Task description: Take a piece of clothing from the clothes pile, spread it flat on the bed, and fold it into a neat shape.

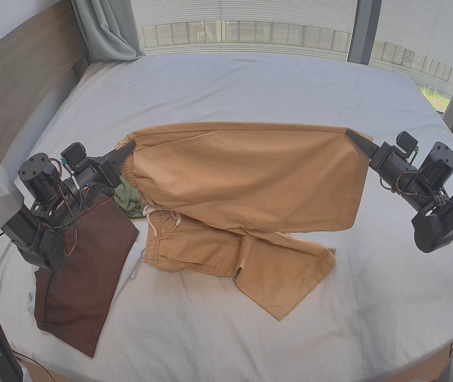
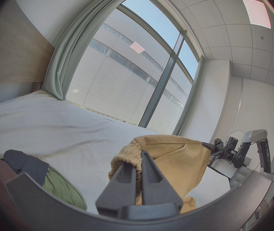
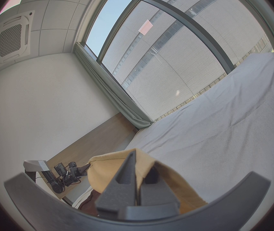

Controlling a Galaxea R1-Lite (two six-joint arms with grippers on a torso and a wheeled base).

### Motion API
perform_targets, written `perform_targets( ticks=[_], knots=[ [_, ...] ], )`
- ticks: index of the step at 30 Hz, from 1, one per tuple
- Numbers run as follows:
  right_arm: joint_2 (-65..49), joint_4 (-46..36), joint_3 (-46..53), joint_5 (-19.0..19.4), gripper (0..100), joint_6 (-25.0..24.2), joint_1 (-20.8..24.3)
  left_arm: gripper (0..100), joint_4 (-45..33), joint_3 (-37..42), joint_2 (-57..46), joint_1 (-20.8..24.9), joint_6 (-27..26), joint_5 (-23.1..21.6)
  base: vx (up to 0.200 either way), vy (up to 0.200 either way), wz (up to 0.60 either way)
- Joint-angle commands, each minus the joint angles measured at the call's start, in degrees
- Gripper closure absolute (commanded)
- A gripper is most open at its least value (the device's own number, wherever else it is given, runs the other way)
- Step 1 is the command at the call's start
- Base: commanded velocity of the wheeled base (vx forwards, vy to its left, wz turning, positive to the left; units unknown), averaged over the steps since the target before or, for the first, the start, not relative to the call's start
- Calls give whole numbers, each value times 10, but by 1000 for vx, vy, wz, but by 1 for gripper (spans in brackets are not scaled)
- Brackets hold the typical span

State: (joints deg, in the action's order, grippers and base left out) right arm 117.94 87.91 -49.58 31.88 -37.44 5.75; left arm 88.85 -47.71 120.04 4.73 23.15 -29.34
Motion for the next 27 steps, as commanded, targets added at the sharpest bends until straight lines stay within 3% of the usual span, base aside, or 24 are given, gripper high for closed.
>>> perform_targets(
  ticks=[1, 6, 18, 27],
  knots=[
    [40, 0, -32, -1, 100, 0, -1, 100, 0, -18, 27, 1, 1, 8, 0, 0, 0],
    [77, -2, -73, -1, 100, 0, -5, 100, -1, -61, 66, 8, 6, 26, 0, 0, 0],
    [161, -27, -170, -1, 100, -1, -6, 100, 0, -172, 149, 27, 90, 73, 0, 0, 0],
    [200, -63, -249, -1, 100, 0, -1, 100, -1, -216, 199, 21, 102, 78, 0, 0, 0]
  ],
)
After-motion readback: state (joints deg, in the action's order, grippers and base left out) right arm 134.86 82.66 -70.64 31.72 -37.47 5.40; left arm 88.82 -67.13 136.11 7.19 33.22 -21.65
